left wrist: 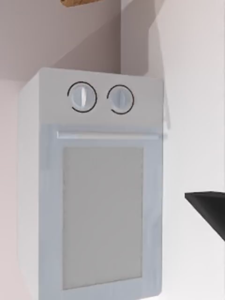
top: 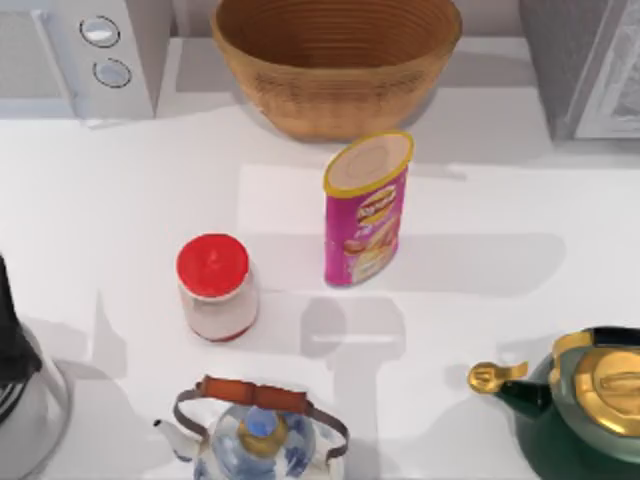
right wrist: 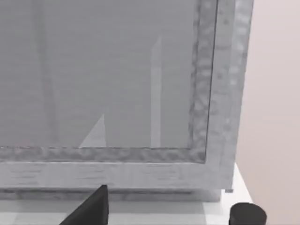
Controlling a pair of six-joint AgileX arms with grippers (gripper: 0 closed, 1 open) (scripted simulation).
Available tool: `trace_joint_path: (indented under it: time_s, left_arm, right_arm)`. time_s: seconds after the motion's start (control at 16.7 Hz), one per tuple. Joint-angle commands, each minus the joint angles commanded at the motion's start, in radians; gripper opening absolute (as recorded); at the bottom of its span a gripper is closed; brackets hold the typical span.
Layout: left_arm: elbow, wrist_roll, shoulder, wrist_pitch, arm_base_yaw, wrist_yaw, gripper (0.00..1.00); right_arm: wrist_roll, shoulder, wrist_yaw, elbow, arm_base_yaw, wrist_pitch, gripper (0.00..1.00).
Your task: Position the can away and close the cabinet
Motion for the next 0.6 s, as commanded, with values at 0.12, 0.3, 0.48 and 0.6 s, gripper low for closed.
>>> trace_joint_path:
  time_s: [0.12, 0.3, 0.48, 0.6]
  left_arm:
    - [0.000, 0.000, 0.000, 0.000, 0.000, 0.000, 1.00]
    - [0.000, 0.000, 0.000, 0.000, 0.000, 0.000, 1.00]
    - [0.000, 0.000, 0.000, 0.000, 0.000, 0.000, 1.00]
    - [0.000, 0.000, 0.000, 0.000, 0.000, 0.000, 1.00]
  right_arm:
    - [0.000, -0.001, -0.001, 0.012, -0.001, -0.012, 1.00]
    - [-0.001, -0.008, -0.008, 0.104, -0.008, -0.108, 1.00]
    - [0.000, -0.022, -0.017, 0.270, -0.018, -0.296, 1.00]
    - [0.001, -0.035, -0.023, 0.409, -0.024, -0.460, 1.00]
